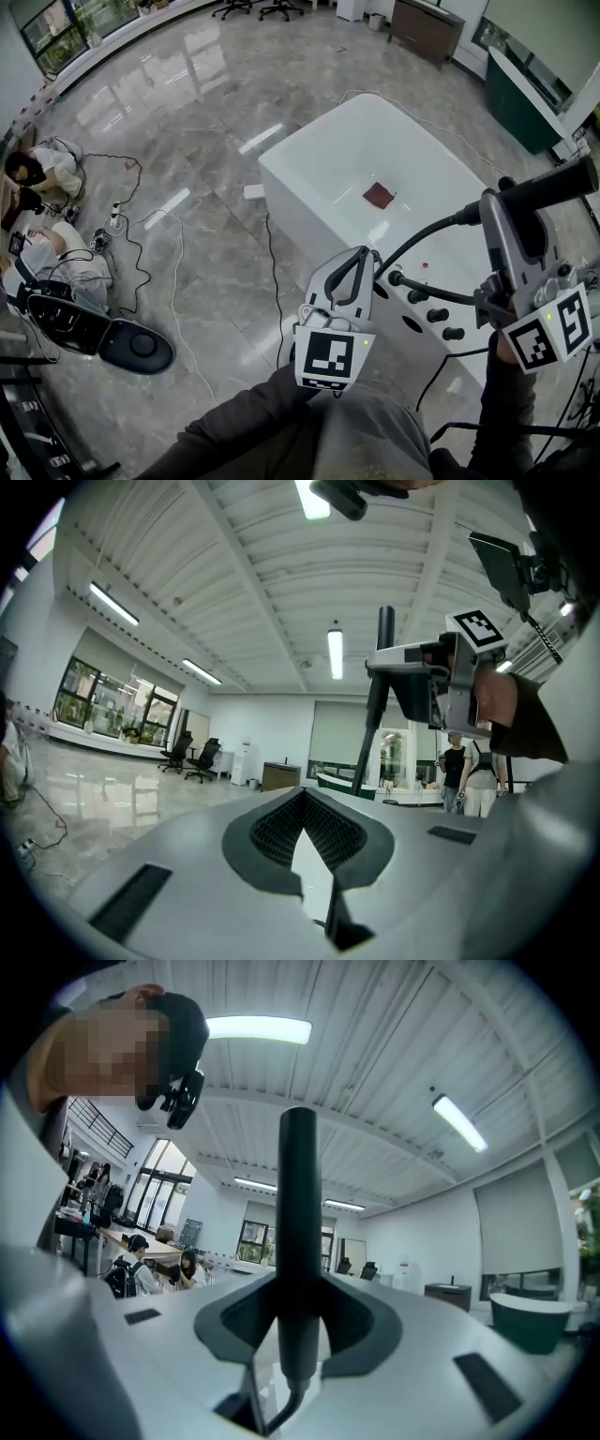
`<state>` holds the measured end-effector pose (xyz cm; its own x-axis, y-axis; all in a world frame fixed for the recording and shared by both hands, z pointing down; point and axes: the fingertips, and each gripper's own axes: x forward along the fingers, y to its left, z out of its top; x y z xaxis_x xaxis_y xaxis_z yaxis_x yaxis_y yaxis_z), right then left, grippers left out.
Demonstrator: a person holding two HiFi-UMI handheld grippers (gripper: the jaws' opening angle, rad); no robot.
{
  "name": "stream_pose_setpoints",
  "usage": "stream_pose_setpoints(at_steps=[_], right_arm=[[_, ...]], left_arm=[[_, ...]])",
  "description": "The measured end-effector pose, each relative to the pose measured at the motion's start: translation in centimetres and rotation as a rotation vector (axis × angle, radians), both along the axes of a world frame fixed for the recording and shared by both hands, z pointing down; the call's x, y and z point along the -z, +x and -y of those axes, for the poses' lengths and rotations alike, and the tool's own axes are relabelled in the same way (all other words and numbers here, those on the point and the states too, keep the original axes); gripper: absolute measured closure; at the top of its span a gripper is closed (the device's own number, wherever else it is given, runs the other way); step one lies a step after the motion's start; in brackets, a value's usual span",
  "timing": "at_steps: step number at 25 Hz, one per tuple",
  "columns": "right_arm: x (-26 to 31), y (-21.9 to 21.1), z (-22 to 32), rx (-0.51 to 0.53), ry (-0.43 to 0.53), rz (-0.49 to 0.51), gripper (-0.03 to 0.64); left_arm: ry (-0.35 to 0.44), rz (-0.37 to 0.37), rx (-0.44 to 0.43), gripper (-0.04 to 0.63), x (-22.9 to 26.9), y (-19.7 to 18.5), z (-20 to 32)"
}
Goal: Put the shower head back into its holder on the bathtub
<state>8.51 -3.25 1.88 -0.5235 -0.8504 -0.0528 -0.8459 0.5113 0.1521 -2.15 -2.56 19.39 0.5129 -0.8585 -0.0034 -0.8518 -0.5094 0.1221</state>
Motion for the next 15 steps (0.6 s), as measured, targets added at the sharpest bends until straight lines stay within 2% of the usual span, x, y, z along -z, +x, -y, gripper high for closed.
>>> stream_pose_setpoints(at_steps=[3, 10, 15], right_arm=[[-1.2, -0.4, 0.5, -0.003, -0.026, -0.013, 0.477], [0.0, -0.2, 0.7, -0.011, 0.002, -0.032, 0.477], [-1.9, 0.1, 1.5, -0.030, -0.044, -0.019, 0.477]], left_arm=[[-0.002, 0.001, -0.008, 0.592, -0.2, 0.1, 0.2], [-0.008, 0.003, -0.028, 0.592, -0.5, 0.7, 0.0], [-0.011, 0.004, -0.032, 0.592, -0.2, 0.7, 0.4]])
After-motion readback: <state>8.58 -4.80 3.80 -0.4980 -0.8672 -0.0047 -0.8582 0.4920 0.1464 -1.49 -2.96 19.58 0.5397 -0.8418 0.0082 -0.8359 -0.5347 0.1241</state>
